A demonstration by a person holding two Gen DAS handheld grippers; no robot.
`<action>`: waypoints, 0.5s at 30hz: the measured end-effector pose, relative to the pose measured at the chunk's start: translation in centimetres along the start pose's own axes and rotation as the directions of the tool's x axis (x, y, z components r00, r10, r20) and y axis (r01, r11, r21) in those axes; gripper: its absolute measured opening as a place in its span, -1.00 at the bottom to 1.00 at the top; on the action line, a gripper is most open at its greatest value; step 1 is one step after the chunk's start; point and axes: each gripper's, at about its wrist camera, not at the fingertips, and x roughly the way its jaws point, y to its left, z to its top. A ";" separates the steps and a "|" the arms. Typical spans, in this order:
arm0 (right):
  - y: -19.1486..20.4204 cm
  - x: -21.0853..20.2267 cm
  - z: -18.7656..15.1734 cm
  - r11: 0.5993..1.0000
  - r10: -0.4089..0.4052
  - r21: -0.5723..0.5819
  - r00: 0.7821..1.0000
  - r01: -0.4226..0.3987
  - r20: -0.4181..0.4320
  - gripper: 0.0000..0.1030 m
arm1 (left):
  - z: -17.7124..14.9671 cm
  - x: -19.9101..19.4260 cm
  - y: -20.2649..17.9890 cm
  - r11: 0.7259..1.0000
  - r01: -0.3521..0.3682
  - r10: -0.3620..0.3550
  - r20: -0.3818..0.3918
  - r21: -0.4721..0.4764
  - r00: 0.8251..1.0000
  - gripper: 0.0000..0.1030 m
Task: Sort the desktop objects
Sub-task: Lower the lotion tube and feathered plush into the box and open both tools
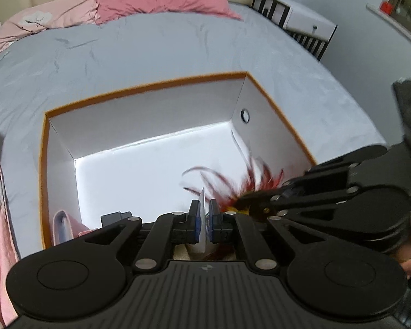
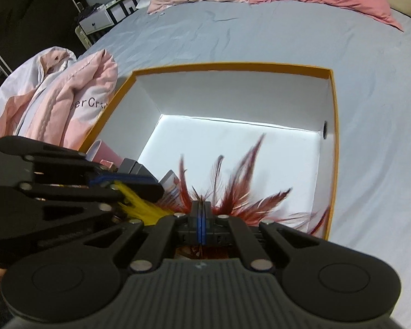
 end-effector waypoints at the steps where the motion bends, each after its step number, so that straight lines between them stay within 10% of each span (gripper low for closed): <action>1: 0.1 0.0 0.0 1.000 -0.004 -0.001 1.000 0.004 -0.004 -0.99 | 0.0 -0.4 0.1 1.000 0.002 -0.002 0.011 -0.006 1.000 -0.81; 15: 1.9 -6.4 -2.4 0.999 -0.007 0.041 0.986 0.000 0.168 -0.86 | -3.2 -8.2 3.7 0.996 -0.037 0.049 0.144 -0.084 0.988 -0.48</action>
